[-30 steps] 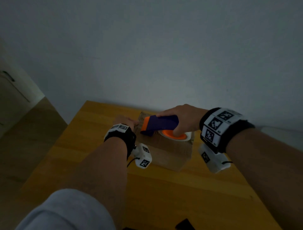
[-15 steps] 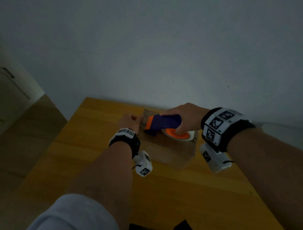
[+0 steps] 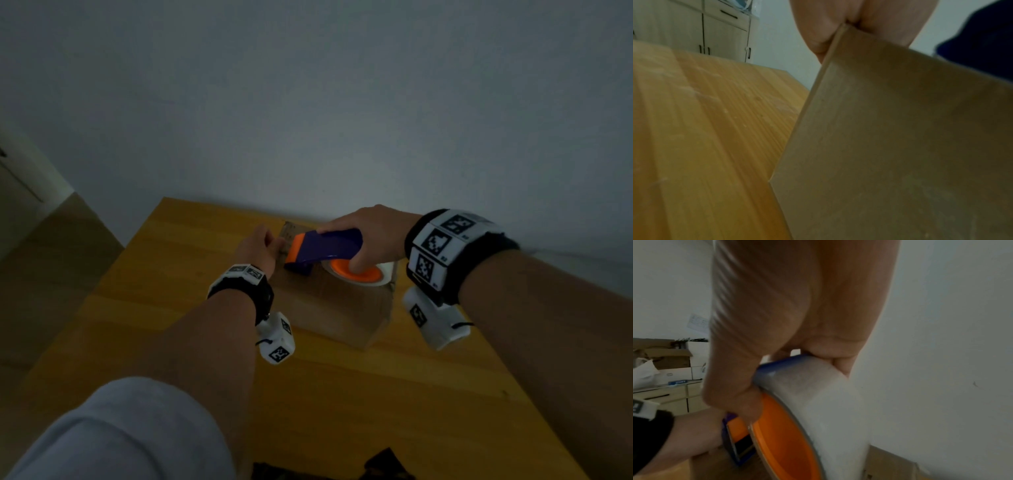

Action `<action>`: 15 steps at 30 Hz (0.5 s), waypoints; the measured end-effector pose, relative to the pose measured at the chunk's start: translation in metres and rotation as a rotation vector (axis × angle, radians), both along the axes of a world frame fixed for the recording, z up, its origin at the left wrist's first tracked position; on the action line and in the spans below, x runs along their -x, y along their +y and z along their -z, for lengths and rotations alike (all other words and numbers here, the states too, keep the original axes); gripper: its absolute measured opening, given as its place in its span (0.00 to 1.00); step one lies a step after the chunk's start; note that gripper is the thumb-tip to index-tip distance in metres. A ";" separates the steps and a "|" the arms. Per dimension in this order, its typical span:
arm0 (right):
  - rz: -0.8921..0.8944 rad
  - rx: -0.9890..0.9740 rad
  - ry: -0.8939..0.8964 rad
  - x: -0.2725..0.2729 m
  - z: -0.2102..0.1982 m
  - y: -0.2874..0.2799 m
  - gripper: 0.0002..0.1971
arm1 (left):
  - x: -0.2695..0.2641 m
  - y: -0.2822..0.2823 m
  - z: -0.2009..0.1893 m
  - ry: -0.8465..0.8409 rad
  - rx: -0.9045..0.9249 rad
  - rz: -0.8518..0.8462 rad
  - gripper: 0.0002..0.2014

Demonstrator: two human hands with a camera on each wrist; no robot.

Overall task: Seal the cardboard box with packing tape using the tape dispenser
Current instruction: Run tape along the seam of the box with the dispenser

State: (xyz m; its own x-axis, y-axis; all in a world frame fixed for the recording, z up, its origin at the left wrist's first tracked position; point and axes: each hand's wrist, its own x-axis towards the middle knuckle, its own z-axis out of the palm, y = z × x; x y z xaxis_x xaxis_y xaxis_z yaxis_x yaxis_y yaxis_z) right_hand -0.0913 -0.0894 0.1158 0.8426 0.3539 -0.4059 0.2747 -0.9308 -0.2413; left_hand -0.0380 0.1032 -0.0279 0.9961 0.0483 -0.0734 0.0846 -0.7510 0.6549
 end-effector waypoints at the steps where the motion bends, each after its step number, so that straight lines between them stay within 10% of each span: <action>1: 0.004 -0.003 0.004 0.002 -0.002 -0.002 0.37 | 0.000 0.000 0.000 -0.002 0.000 0.004 0.12; 15: 0.050 0.046 0.030 0.026 -0.017 -0.032 0.37 | -0.007 -0.003 0.013 0.005 0.069 -0.021 0.13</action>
State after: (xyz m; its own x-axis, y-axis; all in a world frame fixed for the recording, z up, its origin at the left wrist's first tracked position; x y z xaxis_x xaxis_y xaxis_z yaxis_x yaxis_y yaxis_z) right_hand -0.1173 -0.1210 0.1331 0.8458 0.2918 -0.4465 0.2205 -0.9535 -0.2054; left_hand -0.0309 0.0998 -0.0407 0.9946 0.0637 -0.0821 0.1031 -0.7018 0.7048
